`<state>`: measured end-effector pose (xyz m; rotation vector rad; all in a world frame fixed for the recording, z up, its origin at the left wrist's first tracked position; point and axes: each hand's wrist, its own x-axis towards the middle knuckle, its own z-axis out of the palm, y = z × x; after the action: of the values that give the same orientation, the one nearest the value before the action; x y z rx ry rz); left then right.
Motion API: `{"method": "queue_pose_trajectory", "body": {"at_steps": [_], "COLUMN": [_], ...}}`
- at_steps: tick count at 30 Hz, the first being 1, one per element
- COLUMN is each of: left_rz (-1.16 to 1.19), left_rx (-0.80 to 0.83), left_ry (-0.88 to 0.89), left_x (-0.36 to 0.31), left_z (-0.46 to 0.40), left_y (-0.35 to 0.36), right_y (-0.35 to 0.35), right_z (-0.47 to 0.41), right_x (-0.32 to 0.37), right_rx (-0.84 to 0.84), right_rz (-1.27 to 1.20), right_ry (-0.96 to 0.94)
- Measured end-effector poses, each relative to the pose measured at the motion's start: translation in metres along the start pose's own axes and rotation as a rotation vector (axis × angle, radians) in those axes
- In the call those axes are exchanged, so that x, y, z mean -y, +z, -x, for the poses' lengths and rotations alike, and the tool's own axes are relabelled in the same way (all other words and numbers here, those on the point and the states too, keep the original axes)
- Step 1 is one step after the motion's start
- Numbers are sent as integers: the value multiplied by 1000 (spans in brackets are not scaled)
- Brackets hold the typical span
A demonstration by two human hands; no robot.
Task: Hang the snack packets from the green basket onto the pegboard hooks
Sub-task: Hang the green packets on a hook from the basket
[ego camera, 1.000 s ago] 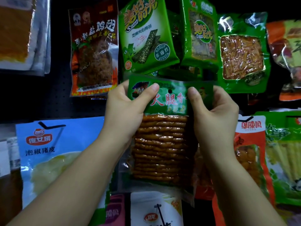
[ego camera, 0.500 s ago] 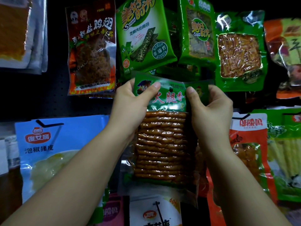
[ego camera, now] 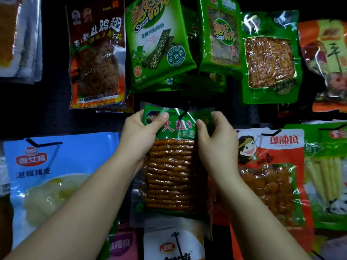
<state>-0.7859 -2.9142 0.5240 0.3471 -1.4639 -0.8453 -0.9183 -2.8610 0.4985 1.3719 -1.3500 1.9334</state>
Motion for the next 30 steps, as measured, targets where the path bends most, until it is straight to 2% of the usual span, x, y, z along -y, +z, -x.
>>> {"method": "queue_pose_trajectory", "body": {"at_steps": [6,9,22,27,30], "left_rz": [-132,-207,-403,-423,-388], "left_rx": [-83,-133,-267,-332,-336], "left_ry": [66,12,-135,-136,-120], "left_x": [32,58,111,117,125], "left_z": [-10,-14,-43,-43,-31], "left_y": [-13,-19,-14,-12,-13], "right_y": [24,41,99,111,112], "right_z": [5,9,-3,-4,9], "right_x": [-24,-45,-94,-96,-97], "right_rx": [95,157,190,167,153], "right_rz": [-76,-150,-65,4,-18], "right_ry": [121,255,475,502,453]}}
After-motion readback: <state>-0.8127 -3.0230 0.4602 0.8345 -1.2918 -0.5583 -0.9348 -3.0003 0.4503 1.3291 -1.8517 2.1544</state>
